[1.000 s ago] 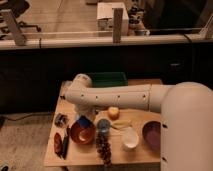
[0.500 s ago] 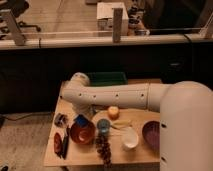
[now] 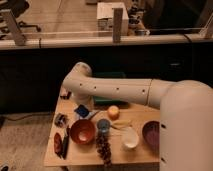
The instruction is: Place sponge in tray
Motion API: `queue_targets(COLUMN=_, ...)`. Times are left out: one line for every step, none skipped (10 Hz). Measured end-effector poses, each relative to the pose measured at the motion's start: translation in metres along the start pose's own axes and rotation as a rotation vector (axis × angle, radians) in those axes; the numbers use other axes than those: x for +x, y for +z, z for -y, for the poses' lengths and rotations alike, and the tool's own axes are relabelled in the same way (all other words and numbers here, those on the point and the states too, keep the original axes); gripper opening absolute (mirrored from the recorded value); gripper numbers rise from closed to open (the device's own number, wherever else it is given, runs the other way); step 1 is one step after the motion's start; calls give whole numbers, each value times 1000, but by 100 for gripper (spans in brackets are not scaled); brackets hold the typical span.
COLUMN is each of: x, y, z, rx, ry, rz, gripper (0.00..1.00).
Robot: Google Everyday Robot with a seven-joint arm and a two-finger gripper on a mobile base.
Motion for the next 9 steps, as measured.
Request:
queue_targets(x=15, y=-1, z=4, rx=-2, ry=-1, rz=-5, gripper=4)
queue_targets(x=27, y=0, z=4, rx=-7, ry=2, rz=-8, gripper=4)
queue_targets(x=41, y=1, z=5, rx=-13, ry=6, rz=-9, gripper=4)
queue_targets(x=57, y=2, z=6, rx=-20, ry=15, rz=-13, gripper=4)
queue_targets(x=66, y=2, z=5, rx=-23, ry=28, rz=-14, gripper=4)
queue_targets(x=87, y=3, z=3, rx=-26, ry=70, rz=-19, gripper=4)
queue_targets(x=94, y=4, z=4, rx=-26, ry=87, rz=-18, gripper=4)
queue_targets(x=102, y=5, z=5, rx=-27, ry=107, rz=-17, gripper=4)
queue_targets(x=107, y=6, z=6, rx=-26, ry=118, rz=-17, gripper=4)
